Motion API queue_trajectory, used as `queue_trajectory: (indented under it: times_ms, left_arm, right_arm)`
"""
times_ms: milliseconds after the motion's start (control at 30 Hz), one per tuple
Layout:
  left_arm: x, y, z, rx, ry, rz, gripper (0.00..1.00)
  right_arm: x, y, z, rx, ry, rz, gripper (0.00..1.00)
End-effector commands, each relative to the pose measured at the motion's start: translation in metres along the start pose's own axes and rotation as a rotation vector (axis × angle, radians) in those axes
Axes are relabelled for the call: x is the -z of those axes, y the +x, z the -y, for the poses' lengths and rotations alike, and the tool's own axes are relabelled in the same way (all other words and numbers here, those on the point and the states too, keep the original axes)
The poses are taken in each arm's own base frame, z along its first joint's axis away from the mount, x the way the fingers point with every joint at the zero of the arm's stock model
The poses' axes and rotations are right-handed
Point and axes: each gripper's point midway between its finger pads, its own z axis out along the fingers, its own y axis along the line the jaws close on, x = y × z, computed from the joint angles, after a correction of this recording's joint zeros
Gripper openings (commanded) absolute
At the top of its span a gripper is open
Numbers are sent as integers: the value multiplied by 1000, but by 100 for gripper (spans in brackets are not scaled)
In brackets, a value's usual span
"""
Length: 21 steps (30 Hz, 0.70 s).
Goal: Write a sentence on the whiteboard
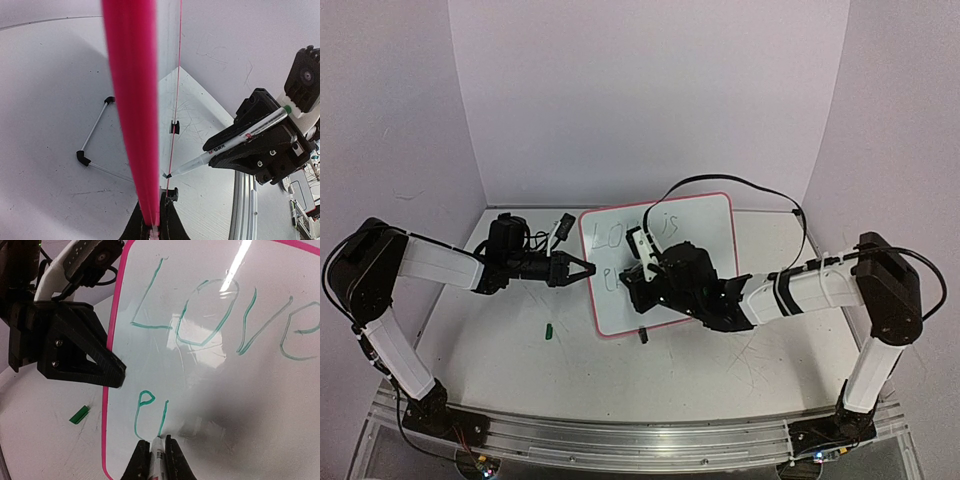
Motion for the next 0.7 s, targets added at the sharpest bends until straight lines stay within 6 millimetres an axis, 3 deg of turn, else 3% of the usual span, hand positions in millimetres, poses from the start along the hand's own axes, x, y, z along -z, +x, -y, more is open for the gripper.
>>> queue_trajectory:
  times_ms: [0, 467, 667]
  left_arm:
    - [0, -19, -10, -74, -75, 39, 0]
    - [0, -16, -11, -72, -74, 34, 0]
    - [0, -17, -11, -73, -73, 34, 0]
  right_arm:
    - [-5, -34, 14, -6, 76, 86, 0]
    - [1, -49, 31, -15, 147, 123, 0]
    - [6, -42, 33, -22, 151, 107, 0]
